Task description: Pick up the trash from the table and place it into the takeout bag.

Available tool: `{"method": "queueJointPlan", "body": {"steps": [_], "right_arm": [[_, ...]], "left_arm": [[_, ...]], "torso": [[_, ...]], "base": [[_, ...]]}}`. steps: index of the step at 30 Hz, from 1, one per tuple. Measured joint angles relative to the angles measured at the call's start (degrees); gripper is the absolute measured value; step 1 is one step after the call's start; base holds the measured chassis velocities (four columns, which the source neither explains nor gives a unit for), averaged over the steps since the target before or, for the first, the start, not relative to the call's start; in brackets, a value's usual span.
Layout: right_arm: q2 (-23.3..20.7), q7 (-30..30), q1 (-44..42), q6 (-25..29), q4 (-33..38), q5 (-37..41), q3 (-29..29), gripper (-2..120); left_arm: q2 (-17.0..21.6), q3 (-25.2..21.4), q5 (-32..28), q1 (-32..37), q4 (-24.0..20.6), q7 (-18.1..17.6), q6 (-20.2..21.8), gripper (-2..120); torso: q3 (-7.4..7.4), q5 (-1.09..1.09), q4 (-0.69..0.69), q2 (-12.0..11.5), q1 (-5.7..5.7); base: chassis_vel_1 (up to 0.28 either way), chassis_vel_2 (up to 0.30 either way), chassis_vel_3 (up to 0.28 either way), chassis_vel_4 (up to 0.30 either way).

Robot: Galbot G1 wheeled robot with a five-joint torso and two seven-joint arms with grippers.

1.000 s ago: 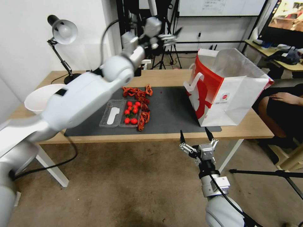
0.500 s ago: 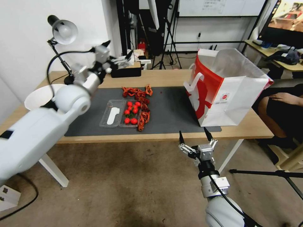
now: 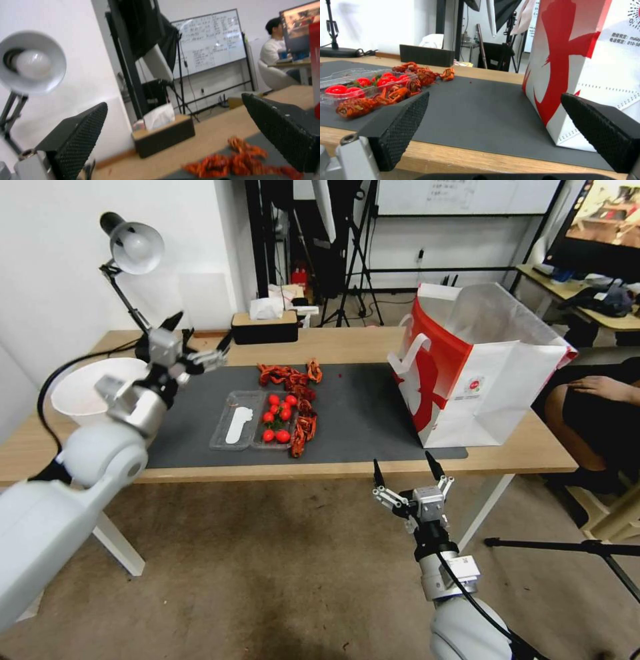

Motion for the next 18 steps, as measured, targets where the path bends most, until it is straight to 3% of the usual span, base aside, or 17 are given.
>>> {"method": "queueJointPlan", "body": {"steps": [6,8,18], "right_arm": [[0.0,0.0,-0.1,0.2,0.0,-0.1,-0.2,99],[-0.1,0.0,-0.2,0.3,0.0,-0.1,-0.2,99],[0.4,0.0,-0.8,0.6,-0.2,-0.4,-0.4,100]], "left_arm": [[-3.8,-5.7,3.6,9.1,-1.8,-0.2,-0.7,100],[-6.8,-8.2,5.6,13.5,-2.6,-0.3,-1.4,100],[-15.7,-12.7,11.9,24.0,-3.2,0.0,-4.4,100]], "torso": [[0.0,0.01,0.0,0.0,0.0],[0.0,0.01,0.0,0.0,0.0],[0.0,0.02,0.0,0.0,0.0]], "base": [[0.0,0.0,0.0,0.0],[0.0,0.0,0.0,0.0],[0.0,0.0,0.0,0.0]]}}
